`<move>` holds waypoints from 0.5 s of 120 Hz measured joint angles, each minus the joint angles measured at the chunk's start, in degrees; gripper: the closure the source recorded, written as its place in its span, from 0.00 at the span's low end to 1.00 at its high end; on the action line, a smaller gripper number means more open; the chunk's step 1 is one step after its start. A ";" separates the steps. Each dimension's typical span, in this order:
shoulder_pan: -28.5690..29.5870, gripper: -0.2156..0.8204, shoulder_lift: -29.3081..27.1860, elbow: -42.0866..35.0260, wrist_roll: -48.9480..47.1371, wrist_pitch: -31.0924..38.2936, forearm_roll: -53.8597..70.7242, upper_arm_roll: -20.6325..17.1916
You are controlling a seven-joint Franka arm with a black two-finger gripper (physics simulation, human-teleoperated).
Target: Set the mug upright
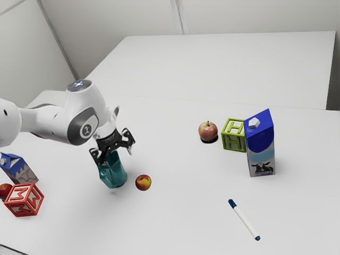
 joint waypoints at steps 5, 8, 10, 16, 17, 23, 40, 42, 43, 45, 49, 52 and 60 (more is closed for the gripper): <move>0.03 0.26 0.00 0.29 0.05 0.07 0.01 0.00; 0.02 0.25 0.00 0.41 0.08 0.11 0.01 0.00; 0.01 0.25 0.00 0.48 0.11 0.13 0.01 0.00; -0.04 0.24 0.00 0.72 0.18 0.18 0.03 0.01; -0.06 0.24 0.00 0.76 0.19 0.19 0.04 0.01; -0.13 0.23 0.00 0.93 0.28 0.23 0.06 0.01; -0.45 0.22 -0.86 1.15 0.70 0.10 0.14 0.32; -0.42 0.22 -1.11 1.21 0.78 0.04 0.14 0.36; -0.40 0.22 -1.23 1.24 0.82 0.01 0.15 0.37; -0.35 0.22 -1.44 1.32 0.91 -0.08 0.15 0.39; -0.26 0.22 -1.95 1.56 1.10 -0.31 0.16 0.42; -0.20 0.22 -2.33 1.70 1.25 -0.52 0.16 0.43; -0.20 0.21 -3.58 2.51 1.66 -1.51 0.23 0.44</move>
